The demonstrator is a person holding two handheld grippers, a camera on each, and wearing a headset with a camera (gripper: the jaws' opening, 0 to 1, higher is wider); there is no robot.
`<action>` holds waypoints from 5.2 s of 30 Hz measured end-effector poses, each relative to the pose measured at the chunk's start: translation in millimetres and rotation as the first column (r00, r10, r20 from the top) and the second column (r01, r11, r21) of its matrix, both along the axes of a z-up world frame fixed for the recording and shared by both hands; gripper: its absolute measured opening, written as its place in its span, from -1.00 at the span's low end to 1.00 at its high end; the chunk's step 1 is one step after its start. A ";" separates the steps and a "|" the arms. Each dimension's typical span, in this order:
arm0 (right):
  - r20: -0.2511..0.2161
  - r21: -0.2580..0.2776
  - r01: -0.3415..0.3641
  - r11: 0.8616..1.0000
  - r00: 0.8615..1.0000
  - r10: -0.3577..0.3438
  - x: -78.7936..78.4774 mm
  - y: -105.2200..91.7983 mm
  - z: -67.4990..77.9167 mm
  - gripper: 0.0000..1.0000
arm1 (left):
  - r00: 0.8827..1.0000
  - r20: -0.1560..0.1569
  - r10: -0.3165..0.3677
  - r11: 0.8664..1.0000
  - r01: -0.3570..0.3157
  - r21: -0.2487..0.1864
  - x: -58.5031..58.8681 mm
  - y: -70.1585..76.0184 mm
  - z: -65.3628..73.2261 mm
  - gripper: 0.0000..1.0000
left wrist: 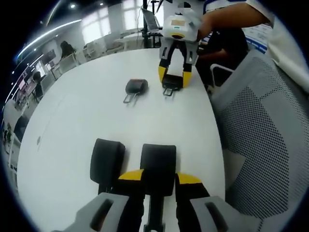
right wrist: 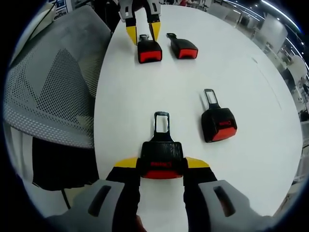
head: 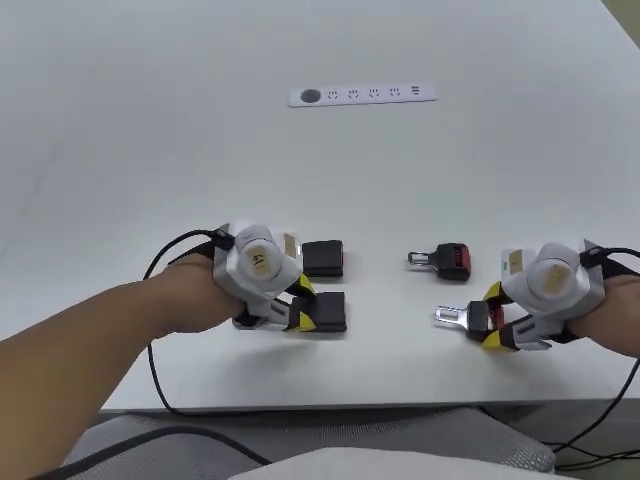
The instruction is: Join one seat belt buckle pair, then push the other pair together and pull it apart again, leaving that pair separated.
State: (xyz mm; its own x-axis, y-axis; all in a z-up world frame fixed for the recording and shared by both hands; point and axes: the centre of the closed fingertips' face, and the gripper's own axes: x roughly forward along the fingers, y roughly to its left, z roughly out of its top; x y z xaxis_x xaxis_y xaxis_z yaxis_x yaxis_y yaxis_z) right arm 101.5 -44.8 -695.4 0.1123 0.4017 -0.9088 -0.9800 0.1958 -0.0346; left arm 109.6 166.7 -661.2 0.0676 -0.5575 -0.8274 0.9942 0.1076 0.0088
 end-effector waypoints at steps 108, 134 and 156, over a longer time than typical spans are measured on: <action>0.084 -0.011 -0.191 0.982 0.978 0.191 15.0 127.4 4.3 -0.34 | 0.996 0.064 -0.061 0.989 0.052 0.141 3.9 15.6 -28.0 -0.39; 0.014 0.108 -0.169 0.980 0.986 0.169 9.9 138.6 5.1 -0.37 | 0.996 0.051 -0.076 0.990 0.069 0.120 2.1 11.7 -27.7 -0.39; 0.026 0.066 -0.205 0.977 0.979 0.203 13.1 149.3 0.0 -0.38 | 0.996 0.040 -0.085 0.987 0.079 0.139 1.9 12.9 -28.4 -0.40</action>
